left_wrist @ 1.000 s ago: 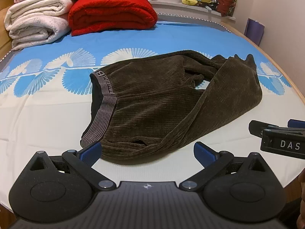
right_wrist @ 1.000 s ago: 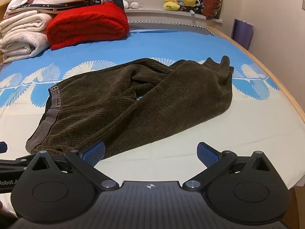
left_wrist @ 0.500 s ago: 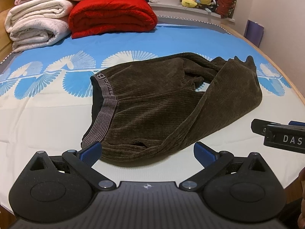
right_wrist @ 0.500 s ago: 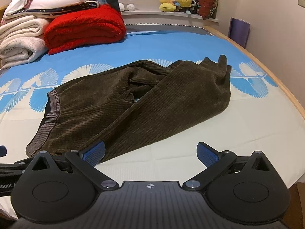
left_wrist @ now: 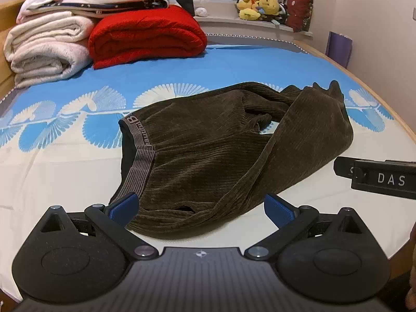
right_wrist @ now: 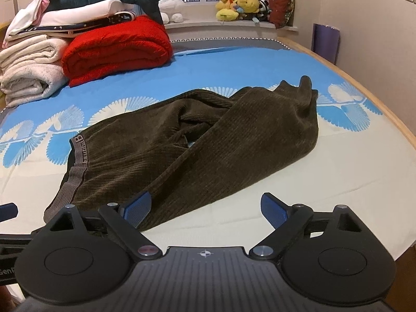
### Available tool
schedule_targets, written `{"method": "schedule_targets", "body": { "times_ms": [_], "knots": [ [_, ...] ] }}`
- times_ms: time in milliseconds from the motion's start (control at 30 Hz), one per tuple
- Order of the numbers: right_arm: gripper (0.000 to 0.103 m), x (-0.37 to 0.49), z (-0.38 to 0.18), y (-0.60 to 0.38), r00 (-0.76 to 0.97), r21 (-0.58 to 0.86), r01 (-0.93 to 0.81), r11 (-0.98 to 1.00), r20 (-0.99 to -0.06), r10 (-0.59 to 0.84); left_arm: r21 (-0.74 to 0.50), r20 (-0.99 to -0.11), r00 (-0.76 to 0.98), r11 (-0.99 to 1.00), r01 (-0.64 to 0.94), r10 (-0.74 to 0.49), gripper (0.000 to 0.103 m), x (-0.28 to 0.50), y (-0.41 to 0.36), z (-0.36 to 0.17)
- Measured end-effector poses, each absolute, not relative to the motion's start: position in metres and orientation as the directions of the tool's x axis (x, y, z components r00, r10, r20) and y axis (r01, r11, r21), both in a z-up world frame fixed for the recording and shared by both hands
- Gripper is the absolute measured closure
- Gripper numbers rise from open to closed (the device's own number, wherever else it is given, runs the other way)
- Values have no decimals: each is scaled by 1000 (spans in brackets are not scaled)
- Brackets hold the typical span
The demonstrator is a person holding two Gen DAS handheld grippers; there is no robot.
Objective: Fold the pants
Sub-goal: 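Move both grippers toward the crumpled brown corduroy pants, then grasp the grey waistband with the left gripper while the right grasps a pant leg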
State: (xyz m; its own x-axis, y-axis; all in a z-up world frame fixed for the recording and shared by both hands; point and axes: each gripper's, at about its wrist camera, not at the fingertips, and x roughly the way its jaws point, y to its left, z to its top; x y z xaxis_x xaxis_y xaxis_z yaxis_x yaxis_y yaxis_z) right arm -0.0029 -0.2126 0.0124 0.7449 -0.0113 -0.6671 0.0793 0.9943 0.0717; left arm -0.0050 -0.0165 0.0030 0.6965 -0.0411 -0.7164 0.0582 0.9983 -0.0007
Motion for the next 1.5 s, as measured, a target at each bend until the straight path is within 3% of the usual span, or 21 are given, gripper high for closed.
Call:
{"method": "schedule_targets", "body": {
  "times_ms": [167, 300, 400, 467, 567, 633, 733, 833, 933, 1133, 1300, 1400, 1467, 1500],
  "knots": [
    [11, -4, 16, -217, 768, 77, 118, 990, -639, -41, -45, -733, 675, 996, 70, -81, 0, -4, -15, 2],
    [12, -1, 13, -222, 732, 100, 132, 986, -681, -28, -58, -728, 678, 994, 88, -103, 2, -4, -13, 4],
    [13, -1, 12, -224, 739, 110, 142, 984, -673, -31, -29, -733, 673, 993, 117, -101, 18, 0, -15, 5],
    [13, 2, 11, -227, 735, 112, 166, 980, -676, -47, -46, -756, 640, 987, 151, -134, 36, 10, -14, 7],
    [14, 7, 8, -230, 734, 117, 180, 977, -677, -54, -43, -750, 643, 981, 188, -156, 51, 33, -4, 20],
    [24, 12, 6, -232, 731, 126, 177, 976, -681, -45, -24, -736, 660, 980, 196, -150, 58, 53, 8, 27],
    [42, 18, 3, -234, 731, 124, 167, 978, -681, -38, -39, -719, 683, 988, 150, -132, 60, 79, 39, 20],
    [59, 28, -3, -234, 730, 123, 145, 982, -684, -22, -8, -757, 651, 996, 90, -65, 73, 94, 68, -4],
    [67, 42, -6, -232, 730, 133, 133, 982, -684, -7, -91, -755, 647, 994, 54, -104, 73, 100, 95, -13],
    [67, 75, -19, -218, 743, 124, 86, 989, -669, 19, -170, -780, 613, 985, -16, -125, 73, 112, 142, -45],
    [56, 118, -39, -204, 689, 176, 78, 981, -721, 74, -297, -816, 551, 944, -143, -174, 72, 130, 181, -68],
    [45, 144, -50, -193, 675, 155, 65, 986, -734, 71, -326, -846, 491, 931, -164, -210, 57, 139, 184, -83],
    [39, 162, -61, -190, 653, 161, 73, 984, -754, 75, -310, -863, 460, 937, -159, -208, 39, 145, 177, -90],
    [36, 170, -68, -190, 638, 168, 81, 982, -766, 78, -291, -874, 443, 945, -150, -199, 36, 148, 173, -94]
  ]
}}
